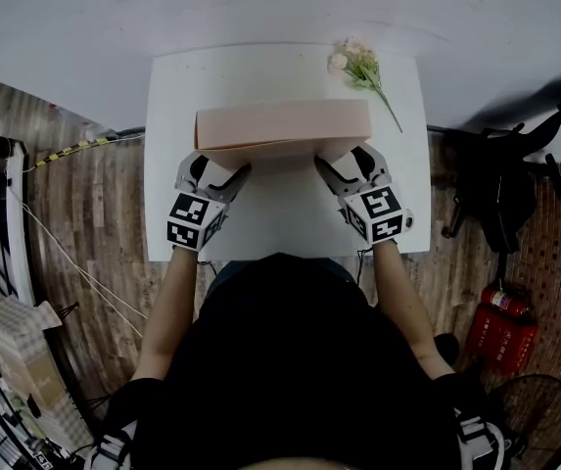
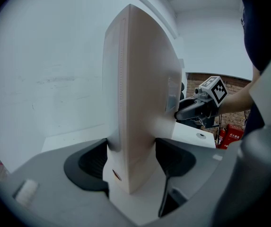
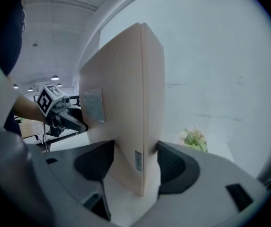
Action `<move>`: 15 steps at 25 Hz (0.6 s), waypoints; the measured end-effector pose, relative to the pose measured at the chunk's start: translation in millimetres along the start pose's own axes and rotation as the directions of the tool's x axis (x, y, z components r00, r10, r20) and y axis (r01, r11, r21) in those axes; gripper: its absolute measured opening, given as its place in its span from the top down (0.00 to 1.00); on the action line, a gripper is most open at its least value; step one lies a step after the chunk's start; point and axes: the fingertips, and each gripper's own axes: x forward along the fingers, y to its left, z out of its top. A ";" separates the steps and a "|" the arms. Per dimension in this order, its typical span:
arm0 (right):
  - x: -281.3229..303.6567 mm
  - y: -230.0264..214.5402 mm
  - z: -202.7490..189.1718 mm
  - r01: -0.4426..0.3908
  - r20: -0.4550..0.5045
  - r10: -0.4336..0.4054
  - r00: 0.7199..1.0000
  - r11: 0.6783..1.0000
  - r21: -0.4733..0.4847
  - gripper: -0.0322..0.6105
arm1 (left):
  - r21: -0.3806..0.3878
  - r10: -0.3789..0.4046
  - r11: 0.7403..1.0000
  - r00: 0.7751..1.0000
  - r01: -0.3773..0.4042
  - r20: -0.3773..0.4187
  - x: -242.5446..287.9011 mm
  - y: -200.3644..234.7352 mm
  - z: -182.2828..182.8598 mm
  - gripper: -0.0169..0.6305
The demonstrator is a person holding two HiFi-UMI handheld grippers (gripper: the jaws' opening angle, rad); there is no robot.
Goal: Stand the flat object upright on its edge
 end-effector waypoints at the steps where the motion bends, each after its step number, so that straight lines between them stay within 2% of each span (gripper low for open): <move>1: -0.1 0.4 0.0 -0.002 0.000 0.002 1.000 1.000 0.000 0.49 | 0.002 -0.002 1.000 1.000 0.002 0.000 -0.2 -0.4 0.2 0.49; 15: -0.2 1.6 1.1 -0.018 0.038 0.018 0.999 1.000 -0.014 0.49 | 0.005 -0.007 1.000 1.000 0.007 0.009 0.9 -1.6 1.0 0.46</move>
